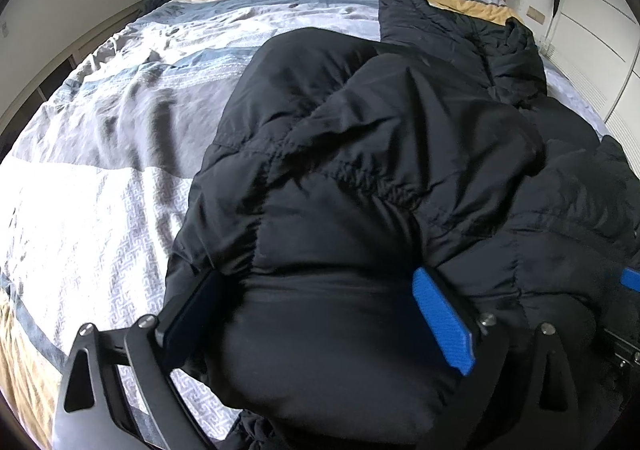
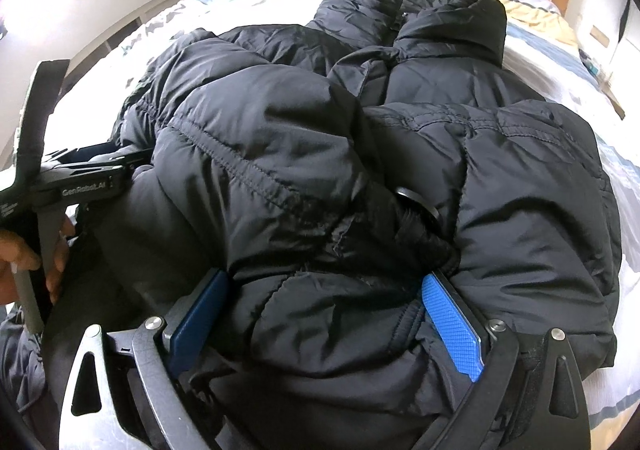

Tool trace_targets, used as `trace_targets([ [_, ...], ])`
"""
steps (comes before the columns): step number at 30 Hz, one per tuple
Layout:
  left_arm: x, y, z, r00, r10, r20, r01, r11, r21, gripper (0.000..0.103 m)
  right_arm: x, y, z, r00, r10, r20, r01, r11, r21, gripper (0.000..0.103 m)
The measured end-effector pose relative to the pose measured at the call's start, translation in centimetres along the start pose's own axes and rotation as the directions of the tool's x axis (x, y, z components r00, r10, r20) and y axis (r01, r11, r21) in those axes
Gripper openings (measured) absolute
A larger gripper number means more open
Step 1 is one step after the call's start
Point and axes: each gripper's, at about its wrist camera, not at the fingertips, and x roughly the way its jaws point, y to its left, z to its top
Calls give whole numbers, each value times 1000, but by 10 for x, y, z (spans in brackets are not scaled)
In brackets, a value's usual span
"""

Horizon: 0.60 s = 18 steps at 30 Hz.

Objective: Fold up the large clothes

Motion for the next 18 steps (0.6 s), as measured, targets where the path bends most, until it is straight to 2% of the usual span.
trace_targets([
  [3,2,5,0,1000,-3,-5,2,1000,-25,103,-2,-7,-5,999,36,-9,-36,999,8,96],
  [11,0,10,-3,1000,-23,10,23,999,-39,103,-3,-11,-5,996,84,-36,-85,995,-42,96],
  [18,-8,23,2,996,-73,-48,71,997,-42,103,-14,-25,-4,990,128,-62,-128,992,-5,96],
])
